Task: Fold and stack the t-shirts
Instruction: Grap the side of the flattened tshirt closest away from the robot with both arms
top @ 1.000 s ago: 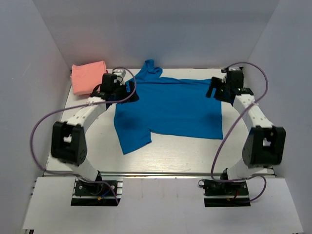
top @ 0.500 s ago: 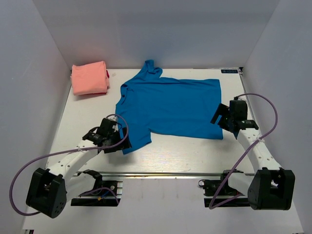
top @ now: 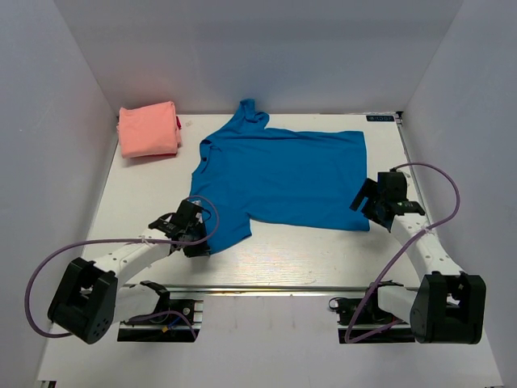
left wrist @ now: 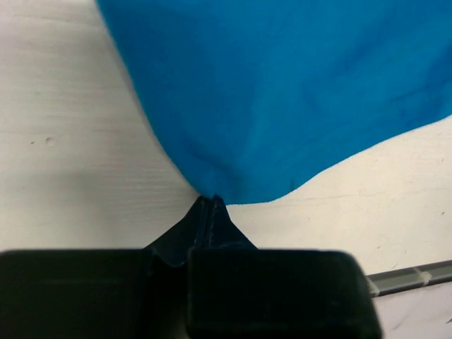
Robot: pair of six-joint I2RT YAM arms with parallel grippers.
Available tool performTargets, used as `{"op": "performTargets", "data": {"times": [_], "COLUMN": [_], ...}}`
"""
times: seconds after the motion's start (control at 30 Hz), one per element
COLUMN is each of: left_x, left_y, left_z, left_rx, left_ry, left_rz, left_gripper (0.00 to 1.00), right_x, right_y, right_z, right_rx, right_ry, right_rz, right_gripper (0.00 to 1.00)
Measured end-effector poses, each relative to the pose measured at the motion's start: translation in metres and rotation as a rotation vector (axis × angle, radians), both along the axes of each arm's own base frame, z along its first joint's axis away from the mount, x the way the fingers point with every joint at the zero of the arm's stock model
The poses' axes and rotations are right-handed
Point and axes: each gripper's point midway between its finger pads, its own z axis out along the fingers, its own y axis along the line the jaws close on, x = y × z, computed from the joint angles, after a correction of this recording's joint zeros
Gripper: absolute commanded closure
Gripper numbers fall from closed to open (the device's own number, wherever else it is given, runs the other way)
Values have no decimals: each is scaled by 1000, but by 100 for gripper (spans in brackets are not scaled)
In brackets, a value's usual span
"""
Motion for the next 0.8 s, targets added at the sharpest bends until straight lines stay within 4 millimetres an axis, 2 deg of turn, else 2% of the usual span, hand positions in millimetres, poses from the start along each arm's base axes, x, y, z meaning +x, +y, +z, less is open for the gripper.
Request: {"op": "performTargets", "data": {"times": [0.23, 0.43, 0.57, 0.6, 0.63, 0.8], "left_x": [5, 6, 7, 7, 7, 7], "left_y": [-10, -13, -13, -13, -13, -13], "left_z": [1, 3, 5, 6, 6, 7], "left_rx": [-30, -38, -41, -42, -43, -44], "left_ry": [-30, -39, -50, -53, -56, -56], "left_rz": [-37, -49, -56, -58, -58, -59], "left_gripper": [100, 100, 100, 100, 100, 100], "right_x": [-7, -9, -16, -18, -19, -15], "right_y": [-3, 0, 1, 1, 1, 1], "right_z": [-15, -38, -56, -61, -63, -67], "right_rx": [-3, 20, 31, 32, 30, 37], "right_ry": [43, 116, 172, 186, 195, 187], "right_rz": [-35, -51, -62, -66, -66, -88], "right_gripper": [10, 10, 17, 33, 38, 39]}}
